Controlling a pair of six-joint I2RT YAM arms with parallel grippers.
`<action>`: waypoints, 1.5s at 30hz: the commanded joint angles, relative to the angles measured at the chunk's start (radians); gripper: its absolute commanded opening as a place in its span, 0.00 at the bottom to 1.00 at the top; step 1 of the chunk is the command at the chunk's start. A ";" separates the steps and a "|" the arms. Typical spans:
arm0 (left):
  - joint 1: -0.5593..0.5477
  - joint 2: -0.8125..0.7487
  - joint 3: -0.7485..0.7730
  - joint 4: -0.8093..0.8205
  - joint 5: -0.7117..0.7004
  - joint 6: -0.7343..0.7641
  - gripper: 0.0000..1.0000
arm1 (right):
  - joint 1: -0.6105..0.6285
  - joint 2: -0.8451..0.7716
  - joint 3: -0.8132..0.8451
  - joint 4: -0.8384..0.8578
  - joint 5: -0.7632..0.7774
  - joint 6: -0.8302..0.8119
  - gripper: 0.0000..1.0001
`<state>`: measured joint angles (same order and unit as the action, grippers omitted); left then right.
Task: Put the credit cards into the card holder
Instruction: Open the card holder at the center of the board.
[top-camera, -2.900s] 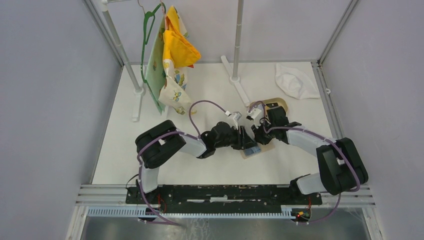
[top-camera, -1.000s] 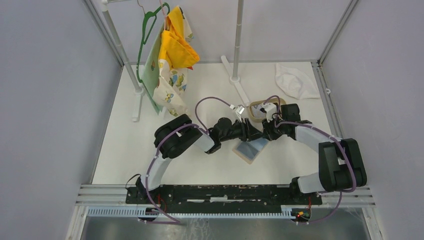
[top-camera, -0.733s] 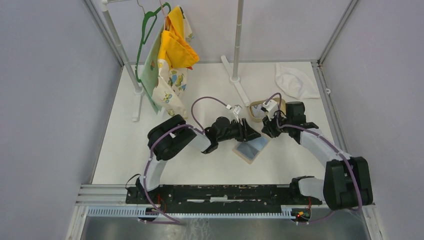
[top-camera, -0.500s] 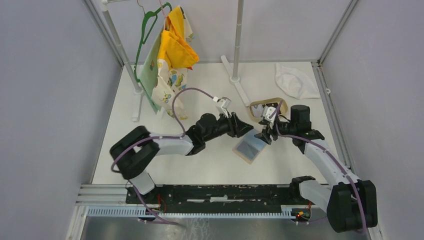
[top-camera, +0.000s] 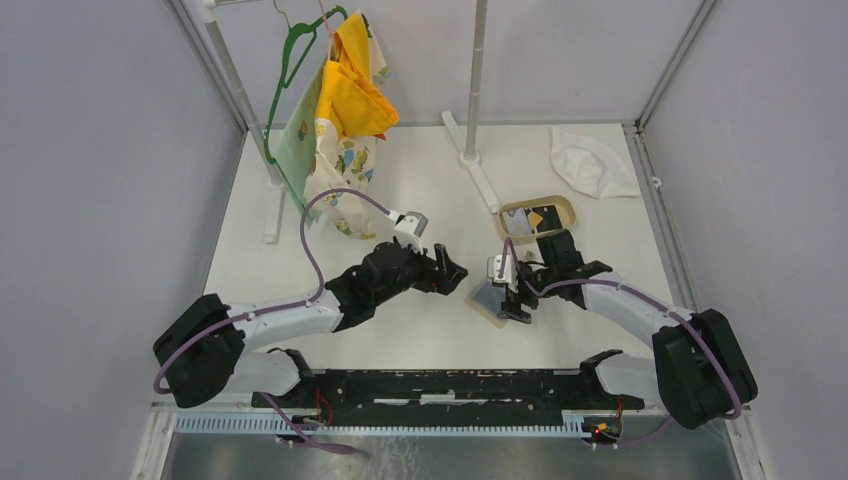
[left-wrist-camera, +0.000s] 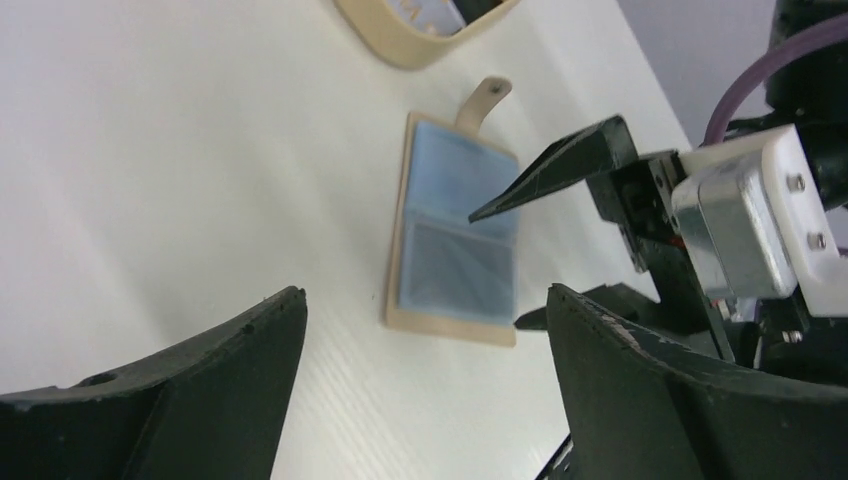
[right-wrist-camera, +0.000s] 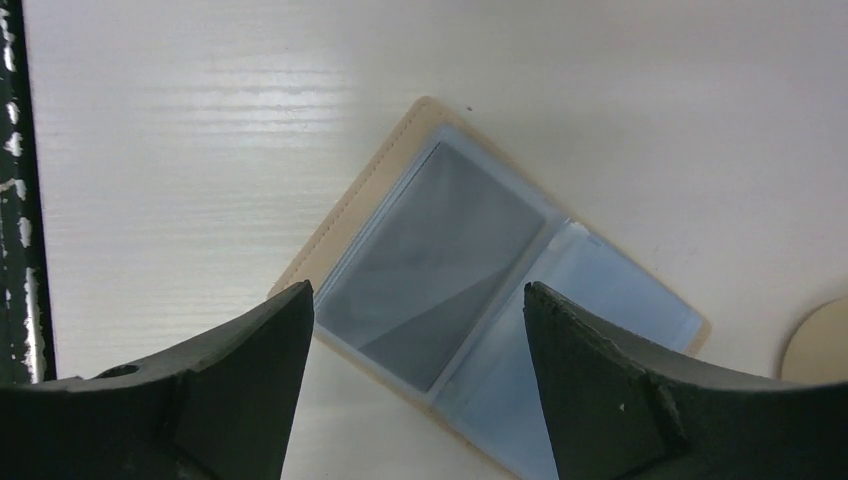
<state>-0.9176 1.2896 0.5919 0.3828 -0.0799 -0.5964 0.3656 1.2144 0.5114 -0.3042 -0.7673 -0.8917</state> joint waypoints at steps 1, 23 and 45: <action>0.001 -0.080 -0.081 -0.008 -0.002 -0.036 0.92 | 0.041 0.043 0.048 0.036 0.167 0.050 0.82; -0.046 0.064 -0.153 0.216 0.105 -0.151 0.64 | 0.095 0.145 0.121 0.007 0.222 0.208 0.36; 0.008 0.480 0.160 0.153 0.230 -0.124 0.50 | 0.067 0.178 0.136 -0.017 0.173 0.224 0.24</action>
<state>-0.9260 1.7428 0.7090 0.5022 0.0719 -0.7139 0.4362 1.3846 0.6163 -0.3103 -0.5785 -0.6762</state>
